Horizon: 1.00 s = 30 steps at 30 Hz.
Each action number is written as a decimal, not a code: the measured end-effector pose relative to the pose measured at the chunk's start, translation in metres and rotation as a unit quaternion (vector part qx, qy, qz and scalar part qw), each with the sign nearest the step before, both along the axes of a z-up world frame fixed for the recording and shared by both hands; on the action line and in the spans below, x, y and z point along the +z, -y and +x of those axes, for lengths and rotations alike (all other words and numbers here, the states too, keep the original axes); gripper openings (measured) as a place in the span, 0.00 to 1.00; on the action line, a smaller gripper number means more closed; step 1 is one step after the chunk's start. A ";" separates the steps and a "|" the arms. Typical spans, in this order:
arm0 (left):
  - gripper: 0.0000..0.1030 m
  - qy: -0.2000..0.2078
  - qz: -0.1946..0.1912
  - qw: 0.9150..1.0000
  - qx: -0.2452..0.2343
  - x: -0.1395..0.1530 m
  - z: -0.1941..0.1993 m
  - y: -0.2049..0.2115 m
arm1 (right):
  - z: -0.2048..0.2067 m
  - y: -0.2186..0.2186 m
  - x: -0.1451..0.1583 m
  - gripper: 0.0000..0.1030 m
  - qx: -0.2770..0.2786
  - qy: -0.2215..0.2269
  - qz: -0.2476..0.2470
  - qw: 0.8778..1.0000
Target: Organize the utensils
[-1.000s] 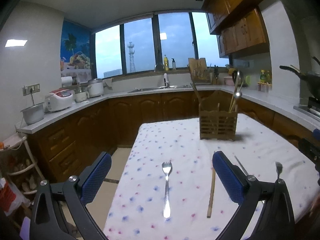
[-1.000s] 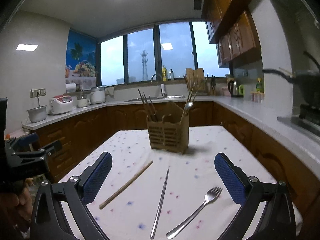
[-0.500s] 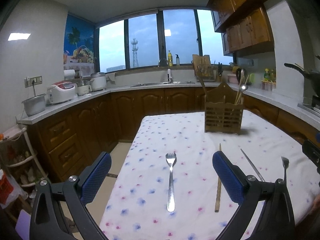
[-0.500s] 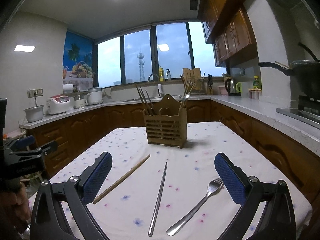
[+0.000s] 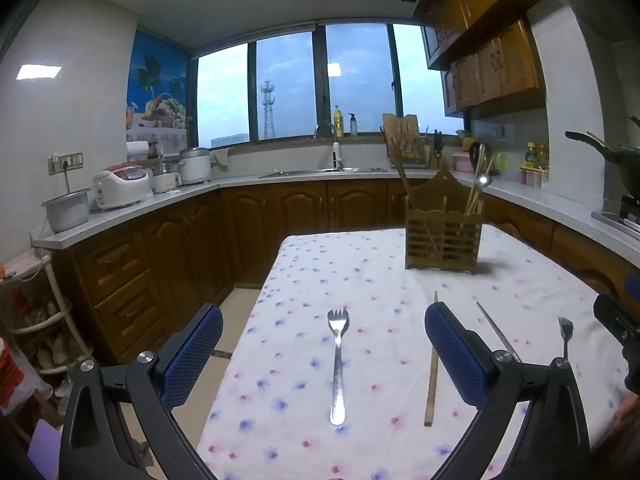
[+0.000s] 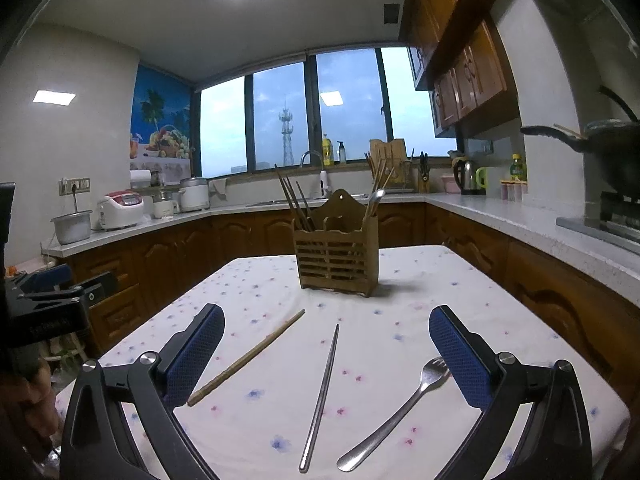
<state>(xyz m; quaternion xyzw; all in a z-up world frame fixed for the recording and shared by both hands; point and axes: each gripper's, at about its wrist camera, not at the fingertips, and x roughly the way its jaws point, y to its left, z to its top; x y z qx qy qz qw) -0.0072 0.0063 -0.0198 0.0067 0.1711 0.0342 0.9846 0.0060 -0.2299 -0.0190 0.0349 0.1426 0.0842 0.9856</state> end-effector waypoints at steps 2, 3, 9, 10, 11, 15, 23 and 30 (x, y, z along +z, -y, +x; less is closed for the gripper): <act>0.99 0.001 0.000 1.000 0.000 0.000 0.000 0.000 | 0.000 0.001 -0.001 1.00 -0.001 -0.001 0.003 1.000; 0.99 0.000 0.000 1.000 0.000 0.000 0.000 0.000 | 0.000 0.001 -0.002 1.00 -0.002 -0.001 0.004 1.000; 0.99 0.001 0.001 1.000 -0.001 0.000 -0.001 0.001 | -0.002 0.004 -0.002 1.00 -0.004 0.006 0.008 1.000; 0.99 0.001 0.002 1.000 -0.001 -0.001 -0.001 0.002 | -0.002 0.004 -0.002 1.00 -0.005 0.008 0.008 1.000; 0.99 0.001 0.003 1.000 -0.002 -0.001 -0.001 0.002 | -0.003 0.004 -0.003 1.00 -0.005 0.009 0.007 1.000; 0.99 0.002 0.003 1.000 -0.001 0.000 -0.002 0.005 | -0.005 0.004 -0.003 1.00 -0.006 0.013 0.008 1.000; 0.99 0.001 0.004 1.000 -0.001 0.001 -0.001 0.008 | -0.005 0.005 -0.003 1.00 -0.007 0.013 0.010 1.000; 0.99 0.000 0.005 1.000 -0.001 0.001 -0.001 0.009 | -0.004 0.003 0.002 1.00 -0.006 0.018 0.010 1.000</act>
